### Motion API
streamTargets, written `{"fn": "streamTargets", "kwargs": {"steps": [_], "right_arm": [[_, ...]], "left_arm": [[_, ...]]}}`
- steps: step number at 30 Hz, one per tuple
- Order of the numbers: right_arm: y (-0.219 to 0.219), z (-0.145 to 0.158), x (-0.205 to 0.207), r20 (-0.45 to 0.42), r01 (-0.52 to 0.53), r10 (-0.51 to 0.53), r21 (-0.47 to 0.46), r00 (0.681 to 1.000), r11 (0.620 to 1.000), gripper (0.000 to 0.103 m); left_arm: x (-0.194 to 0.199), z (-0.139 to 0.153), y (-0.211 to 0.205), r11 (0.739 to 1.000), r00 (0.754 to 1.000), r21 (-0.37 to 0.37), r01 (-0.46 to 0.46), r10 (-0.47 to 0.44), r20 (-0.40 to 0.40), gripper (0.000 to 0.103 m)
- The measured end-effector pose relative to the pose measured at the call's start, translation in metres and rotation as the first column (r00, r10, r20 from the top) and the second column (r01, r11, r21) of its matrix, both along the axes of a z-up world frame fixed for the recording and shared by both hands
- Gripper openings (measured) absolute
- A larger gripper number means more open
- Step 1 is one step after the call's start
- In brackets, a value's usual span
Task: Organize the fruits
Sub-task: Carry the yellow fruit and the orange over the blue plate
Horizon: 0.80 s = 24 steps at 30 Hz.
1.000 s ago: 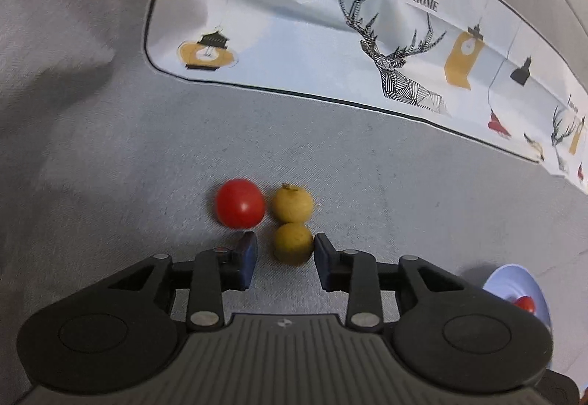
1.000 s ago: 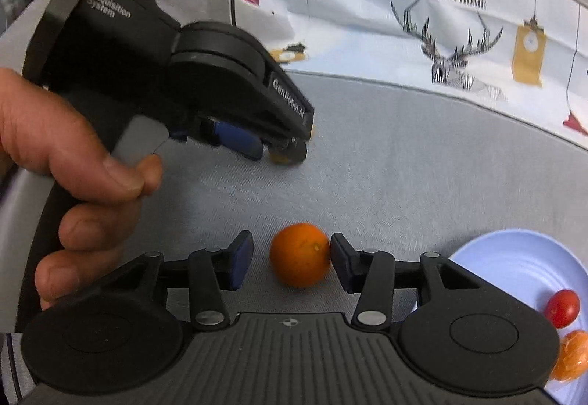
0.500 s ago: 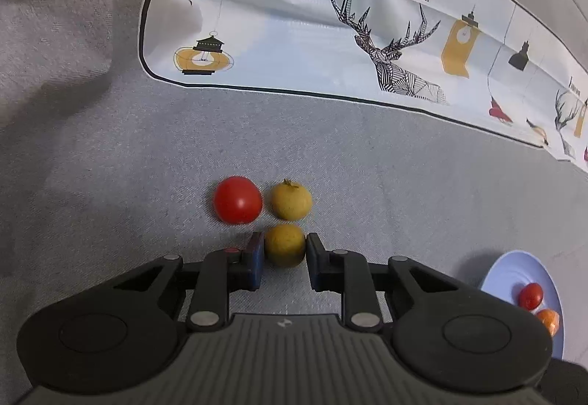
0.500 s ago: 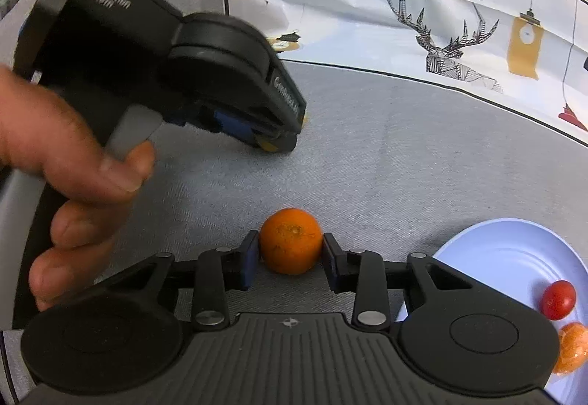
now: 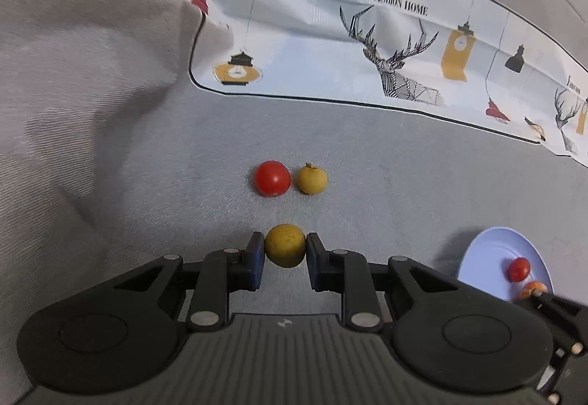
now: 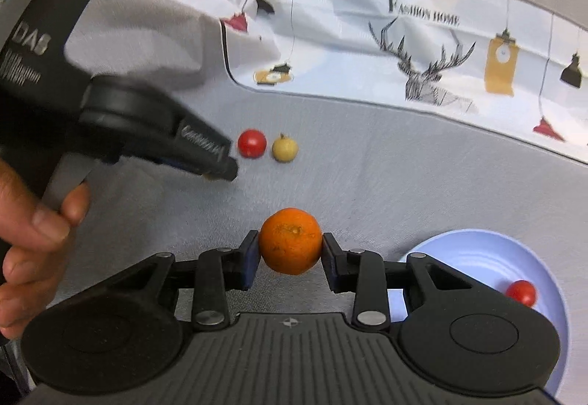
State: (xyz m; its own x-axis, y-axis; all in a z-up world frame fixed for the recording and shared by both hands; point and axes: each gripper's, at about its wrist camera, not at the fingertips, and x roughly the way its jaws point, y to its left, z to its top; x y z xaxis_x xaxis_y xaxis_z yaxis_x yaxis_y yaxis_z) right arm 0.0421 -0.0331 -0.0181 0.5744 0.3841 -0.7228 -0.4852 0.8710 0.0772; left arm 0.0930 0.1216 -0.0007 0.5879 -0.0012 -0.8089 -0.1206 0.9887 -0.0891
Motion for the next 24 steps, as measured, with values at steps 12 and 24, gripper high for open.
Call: {"fn": "streamTargets", "kwargs": {"steps": [12, 24], "right_arm": [[-0.072, 0.062, -0.041, 0.110, 0.080, -0.085, 0.053, 0.990, 0.995, 0.037], [-0.119, 0.057, -0.030, 0.130, 0.145, -0.144, 0.004, 0.981, 0.989, 0.037]], "left_arm": [[-0.069, 0.025, -0.022, 0.997, 0.998, 0.074, 0.034, -0.039, 0.059, 0.026], [-0.054, 0.024, -0.058, 0.990, 0.990, 0.052, 0.127, -0.130, 0.053, 0.026]]}}
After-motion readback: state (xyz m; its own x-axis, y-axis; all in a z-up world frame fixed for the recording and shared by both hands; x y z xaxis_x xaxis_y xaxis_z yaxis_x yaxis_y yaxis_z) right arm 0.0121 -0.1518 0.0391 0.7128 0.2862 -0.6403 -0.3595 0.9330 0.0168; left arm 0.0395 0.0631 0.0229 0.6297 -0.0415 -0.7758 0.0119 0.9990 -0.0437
